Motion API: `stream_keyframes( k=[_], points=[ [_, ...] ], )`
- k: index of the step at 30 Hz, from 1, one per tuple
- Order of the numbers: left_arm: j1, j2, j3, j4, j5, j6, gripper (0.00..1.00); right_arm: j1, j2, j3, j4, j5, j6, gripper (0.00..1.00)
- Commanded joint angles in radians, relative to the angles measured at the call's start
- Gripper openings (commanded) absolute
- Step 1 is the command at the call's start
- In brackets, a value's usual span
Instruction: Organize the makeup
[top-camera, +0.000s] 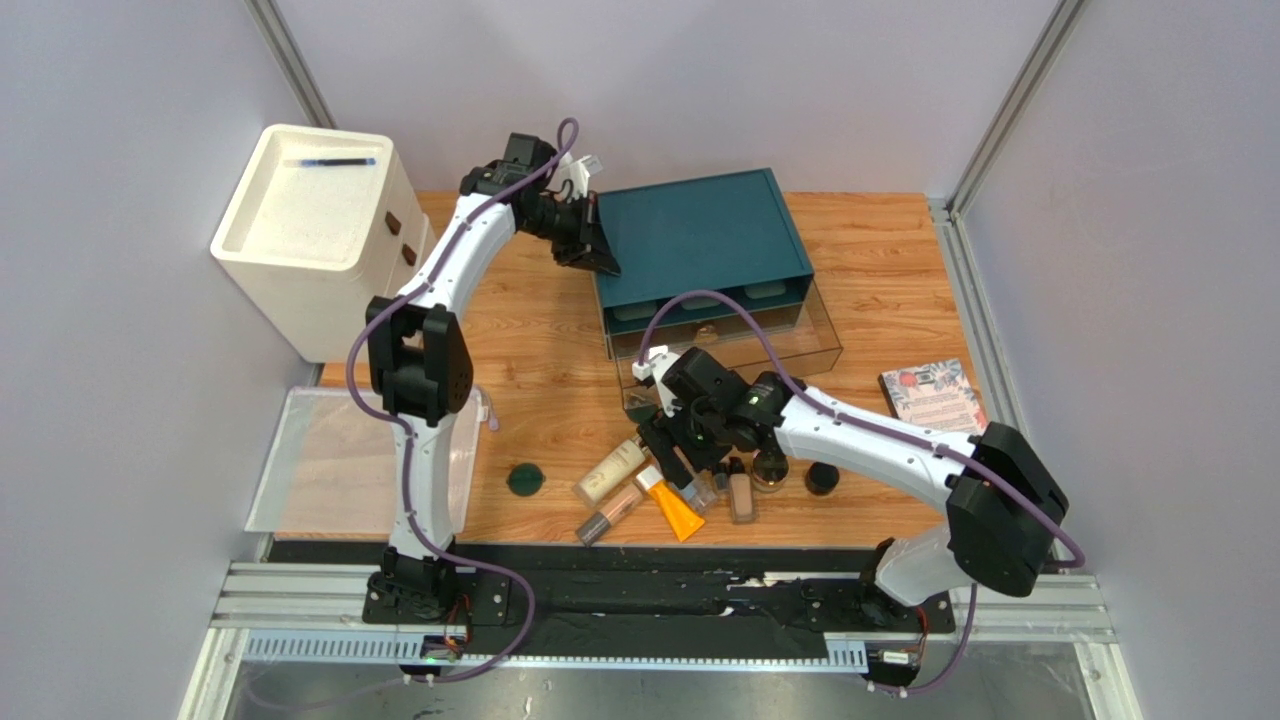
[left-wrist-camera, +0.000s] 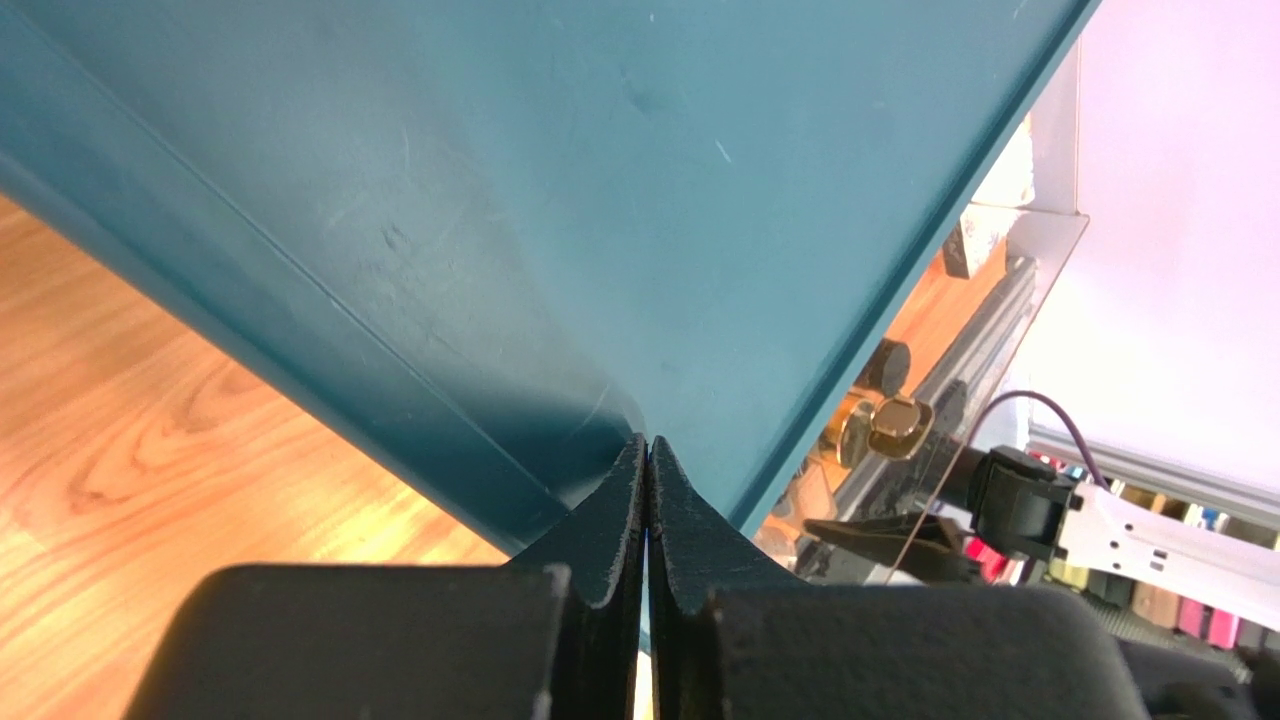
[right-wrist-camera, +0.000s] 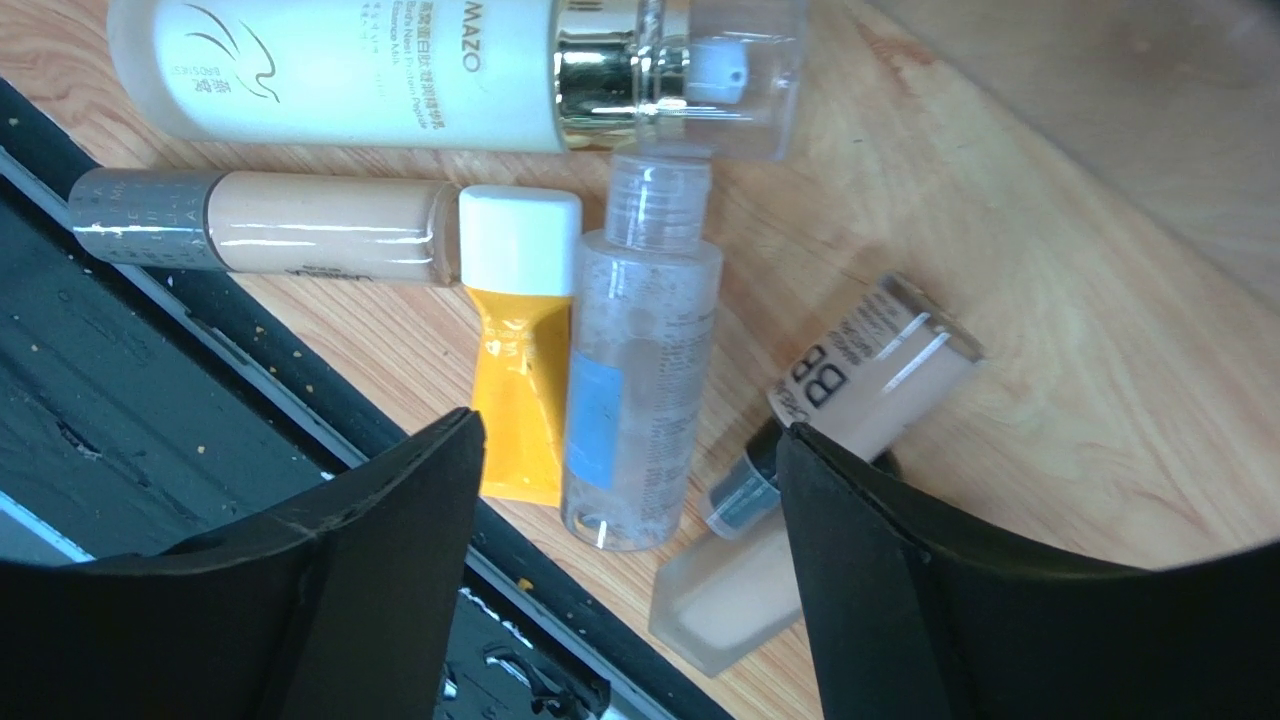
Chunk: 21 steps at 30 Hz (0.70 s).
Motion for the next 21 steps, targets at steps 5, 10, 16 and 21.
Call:
stream_keyframes(
  k=[5,10,16,21],
  points=[
    [0.003,-0.053,-0.051,-0.086,-0.065,0.052,0.0,0.057,0.084,-0.052,0.105,0.036,0.058,0.66],
    [0.003,-0.059,-0.065,-0.078,-0.067,0.044,0.0,0.06,0.107,-0.086,0.174,0.098,0.087,0.62],
    [0.002,-0.053,-0.065,-0.075,-0.062,0.043,0.0,0.062,0.166,-0.075,0.179,0.141,0.061,0.6],
    [0.002,-0.041,-0.052,-0.073,-0.061,0.04,0.0,0.082,0.18,-0.075,0.17,0.207,0.047,0.55]
  ],
)
